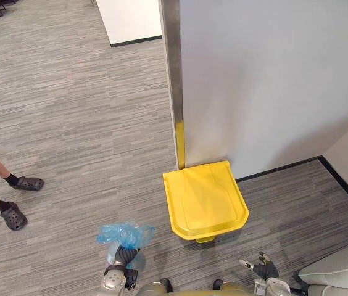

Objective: Gather rubbish on tea table into small bin, then transfer packed bag to large trash can.

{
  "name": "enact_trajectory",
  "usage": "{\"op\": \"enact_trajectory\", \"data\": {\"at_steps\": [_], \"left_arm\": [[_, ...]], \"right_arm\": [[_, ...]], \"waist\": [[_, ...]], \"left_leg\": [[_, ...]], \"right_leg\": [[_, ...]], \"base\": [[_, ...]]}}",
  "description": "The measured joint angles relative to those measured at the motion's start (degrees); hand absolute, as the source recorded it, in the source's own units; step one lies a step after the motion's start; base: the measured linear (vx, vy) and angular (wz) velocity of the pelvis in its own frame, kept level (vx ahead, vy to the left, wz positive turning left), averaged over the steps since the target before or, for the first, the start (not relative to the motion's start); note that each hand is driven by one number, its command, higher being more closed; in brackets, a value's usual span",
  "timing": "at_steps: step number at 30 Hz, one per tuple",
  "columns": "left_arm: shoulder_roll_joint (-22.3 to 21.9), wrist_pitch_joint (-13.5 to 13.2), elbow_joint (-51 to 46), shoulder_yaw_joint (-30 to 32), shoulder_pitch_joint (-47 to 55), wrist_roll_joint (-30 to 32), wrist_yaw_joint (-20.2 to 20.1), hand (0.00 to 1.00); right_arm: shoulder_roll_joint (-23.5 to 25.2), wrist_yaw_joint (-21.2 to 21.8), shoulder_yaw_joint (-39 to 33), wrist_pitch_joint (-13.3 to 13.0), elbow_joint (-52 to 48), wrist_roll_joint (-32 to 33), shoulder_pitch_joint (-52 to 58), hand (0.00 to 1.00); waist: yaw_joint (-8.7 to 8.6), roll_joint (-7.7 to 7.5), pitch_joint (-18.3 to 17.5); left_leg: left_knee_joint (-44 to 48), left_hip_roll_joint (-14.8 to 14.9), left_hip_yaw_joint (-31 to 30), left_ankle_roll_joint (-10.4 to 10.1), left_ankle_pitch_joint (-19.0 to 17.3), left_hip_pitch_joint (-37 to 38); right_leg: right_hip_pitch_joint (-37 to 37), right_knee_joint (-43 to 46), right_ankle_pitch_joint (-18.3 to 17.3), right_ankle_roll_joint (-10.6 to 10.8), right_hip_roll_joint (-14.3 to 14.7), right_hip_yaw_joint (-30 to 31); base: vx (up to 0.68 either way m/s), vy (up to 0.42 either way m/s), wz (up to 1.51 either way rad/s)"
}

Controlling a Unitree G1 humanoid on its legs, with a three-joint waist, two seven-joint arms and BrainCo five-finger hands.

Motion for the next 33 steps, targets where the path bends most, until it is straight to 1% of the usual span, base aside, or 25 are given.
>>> {"op": "enact_trajectory", "data": {"at_steps": [7, 12, 13, 14, 15, 16, 17, 18, 19, 20, 21, 22, 24, 25, 26, 27, 28, 29, 30, 31, 32, 33], "left_arm": [[-0.2, 0.0, 1.2, 0.0, 0.2, 0.0, -0.1, 1.0], [-0.3, -0.1, 1.2, 0.1, 0.7, 0.0, 0.0, 1.0], [-0.3, -0.1, 1.2, 0.1, 0.9, 0.0, 0.0, 1.0], [-0.3, 0.0, 1.2, 0.2, 1.2, 0.0, 0.0, 1.0], [-0.3, 0.0, 1.2, 0.3, 1.2, 0.0, -0.1, 1.0], [-0.3, 0.0, 1.1, 0.5, 1.2, -0.1, 0.0, 1.0], [-0.2, 0.0, 1.1, 0.5, 1.4, -0.1, 0.0, 1.0], [-0.1, 0.0, 1.1, 0.5, 1.4, 0.0, 0.0, 1.0], [-0.1, 0.1, 0.9, 0.6, 0.7, -0.1, 0.0, 1.0], [-0.2, 0.1, 1.0, 0.5, -0.2, 0.0, 0.0, 1.0], [-0.2, 0.2, 1.0, 0.5, -1.5, -0.1, 0.1, 1.0], [0.9, 0.2, 1.1, 0.5, -3.0, -0.1, 0.2, 1.0], [1.9, 0.1, 1.0, 0.6, -4.7, -0.1, 0.2, 1.0], [2.3, 0.1, 0.9, 0.7, -5.7, -0.1, 0.3, 1.0], [2.3, 0.1, 0.9, 0.6, -5.7, -0.1, 0.3, 1.0], [1.9, 0.0, 0.8, 0.6, -5.7, -0.1, 0.4, 1.0], [1.2, 0.0, 0.7, 0.3, -5.7, 0.0, 0.2, 1.0], [0.9, 0.0, 0.5, 0.3, -5.7, 0.0, 0.2, 1.0], [0.6, 0.0, 0.4, 0.3, -5.7, 0.0, 0.0, 1.0], [0.5, 0.0, 0.4, 0.4, -5.6, 0.0, -0.1, 1.0], [0.5, 0.0, 0.4, 0.5, -5.5, 0.1, -0.1, 1.0], [0.4, 0.0, 0.4, 0.6, -5.5, 0.1, -0.1, 1.0]], "right_arm": [[0.1, 0.0, 0.9, 0.0, 0.6, -0.3, -0.4, 0.0], [0.0, 0.0, 2.4, 0.0, 0.6, -0.6, -1.3, 0.0], [0.0, 0.0, 2.4, 0.0, 0.6, -0.6, -1.9, 0.0], [0.0, 0.0, 2.4, 0.0, 0.5, -0.6, -2.4, 0.0], [-0.1, -0.1, 2.4, 0.0, 0.4, -0.6, -2.6, 0.0], [-0.3, -0.1, 2.4, 0.1, 0.4, -0.6, -2.6, 0.0], [-0.4, -0.2, 2.3, 0.1, 0.4, -0.6, -2.7, 0.0], [-0.5, -0.2, 2.2, 0.1, 0.4, -0.6, -2.7, 0.0], [-0.9, -0.2, 2.0, 0.1, 0.5, -0.6, -3.6, 0.0], [-1.0, -0.2, 2.0, 0.0, 0.4, -0.6, -4.2, 0.0], [-1.1, -0.2, 2.0, 0.1, 0.4, -0.6, -5.1, 0.0], [-1.0, -0.2, 2.0, 0.1, 0.3, -0.6, -5.7, 0.0], [-0.7, -0.3, 1.9, 0.1, 0.3, -0.5, -5.4, 0.0], [-0.6, -0.6, 1.7, 0.2, 0.0, -0.4, -4.7, 0.0], [-0.5, -0.9, 1.6, 0.2, 0.0, -0.4, -4.1, 0.0], [-0.6, -1.0, 0.0, 0.2, -0.4, -0.2, -3.5, 0.0], [-0.3, -1.2, -1.5, 0.3, -1.1, 0.0, -2.9, 0.0], [0.0, -1.2, -2.2, 0.3, -1.7, 0.1, -2.6, 0.0], [0.5, -1.2, -2.8, 0.4, -3.0, 0.2, -1.8, 0.0], [0.8, -1.1, -2.9, 0.4, -4.0, 0.6, -1.0, 0.0], [1.1, -1.1, -3.1, 0.4, -4.6, 0.8, -0.5, 0.0], [1.5, -1.1, -3.7, 0.4, -5.3, 1.5, 0.2, 0.0]], "waist": [[0.04, -2.07, -1.1], [0.12, -2.04, -1.2], [0.26, -2.05, -1.2], [0.71, -2.17, -1.2], [0.92, -2.25, -1.1], [1.43, -2.35, -1.0], [1.49, -2.54, -1.0], [1.4, -2.64, -0.9], [1.17, -2.07, -0.1], [0.79, -1.18, 1.1], [0.45, -0.57, 2.8], [0.0, -1.01, 4.0], [-0.43, -2.58, 5.2], [-0.69, -4.01, 5.9], [-0.67, -3.85, 6.1], [-0.79, -3.67, 5.7], [-0.64, -2.67, 5.5], [-0.55, -2.46, 5.7], [-0.4, -2.34, 5.7], [-0.11, -2.25, 5.7], [0.01, -2.15, 5.6], [-0.04, -1.8, 5.4]], "left_leg": [[-1.8, -0.6, 0.5, 0.6, 1.3, 0.0], [-1.7, -1.2, 1.2, 0.9, 1.3, -1.1], [-1.2, -1.2, 1.5, 1.0, 0.9, -1.9], [0.2, -1.2, 1.9, 1.6, 0.0, -2.9], [1.6, -1.2, 2.0, 1.8, -0.9, -3.6], [4.6, -1.2, 1.9, 2.0, -2.9, -4.8], [6.6, -1.4, 1.5, 2.6, -4.4, -4.8], [6.8, -2.1, 0.6, 3.0, -5.2, -4.4], [7.7, -2.3, -0.8, 4.1, -6.0, -3.7], [10.0, -1.6, -2.0, 5.3, -7.0, -3.9], [12.6, -0.7, -2.8, 5.7, -8.4, -3.9], [14.8, -0.4, -3.8, 5.9, -9.8, -3.8], [17.1, -1.2, -5.1, 5.4, -11.1, -3.2], [20.8, -1.3, -6.7, 4.1, -13.2, -3.4], [22.3, -1.4, -7.5, 3.7, -14.4, -3.4], [23.8, -0.3, -9.1, 2.6, -16.2, -3.0], [23.4, 0.6, -10.0, 1.7, -17.0, -2.7], [23.0, 1.0, -10.2, 1.7, -17.3, -2.4], [21.9, 1.3, -10.7, 1.2, -17.6, -1.4], [20.8, 1.8, -10.7, 0.5, -18.0, 0.3], [20.4, 2.1, -10.7, 0.2, -18.3, 1.1], [20.1, 2.9, -10.6, -0.5, -18.7, 1.9]], "right_leg": [[0.0, -3.0, 2.8, 0.3, -0.1, 0.9], [-1.8, -3.2, 3.4, 1.0, -0.7, 2.0], [-2.8, -2.8, 3.0, 1.4, -0.8, 2.5], [-4.3, -1.1, 2.3, 1.8, -1.1, 3.3], [-4.8, 0.5, 1.6, 2.1, -1.4, 3.6], [-6.4, 4.2, -0.3, 2.8, -1.9, 3.9], [-7.2, 7.6, -1.9, 4.0, -3.1, 3.7], [-7.1, 9.2, -2.5, 5.2, -4.1, 3.1], [-11.3, 20.0, -2.1, 8.3, -4.9, 2.8], [-14.3, 23.9, -4.0, 8.8, -4.3, 2.5], [-15.5, 22.6, -4.9, 8.3, -3.5, 2.8], [-17.5, 18.7, -3.7, 8.8, -3.1, 3.0], [-17.5, 7.3, 1.5, 8.3, -3.4, 2.5], [-16.4, 3.9, 2.3, 8.0, -3.6, 1.7], [-16.0, 3.7, 2.9, 7.2, -3.5, 1.6], [-15.2, 5.0, 3.7, 7.3, -2.9, 0.8], [-15.0, 5.8, 2.9, 7.4, -2.0, 0.3], [-15.1, 6.4, 2.6, 6.9, -1.6, 0.3], [-15.2, 8.0, 2.1, 6.1, -1.4, 0.1], [-15.1, 10.3, 0.9, 4.4, -1.1, -0.1], [-15.1, 11.3, 0.0, 3.7, -0.9, -0.1], [-15.1, 12.9, -1.5, 3.4, -0.3, -0.4]], "base": [[-0.06, 0.029, -0.06], [-0.11, 0.044, -0.11], [-0.08, 0.039, -0.19], [-0.05, 0.041, -0.21], [-0.05, 0.052, -0.17], [-0.01, 0.047, 0.0], [0.0, 0.052, 0.09], [0.05, 0.069, 0.1], [0.03, 0.075, 0.15], [0.03, 0.073, 0.21], [-0.01, 0.049, 0.41], [0.06, 0.014, 0.5], [0.16, -0.084, 0.69], [0.14, -0.113, 0.72], [0.21, -0.184, 0.69], [0.26, -0.181, 0.47], [0.26, -0.181, 0.35], [0.2, -0.132, 0.22], [0.25, -0.153, 0.14], [0.3, -0.178, 0.11], [0.26, -0.133, 0.05], [0.25, -0.098, 0.01]]}}
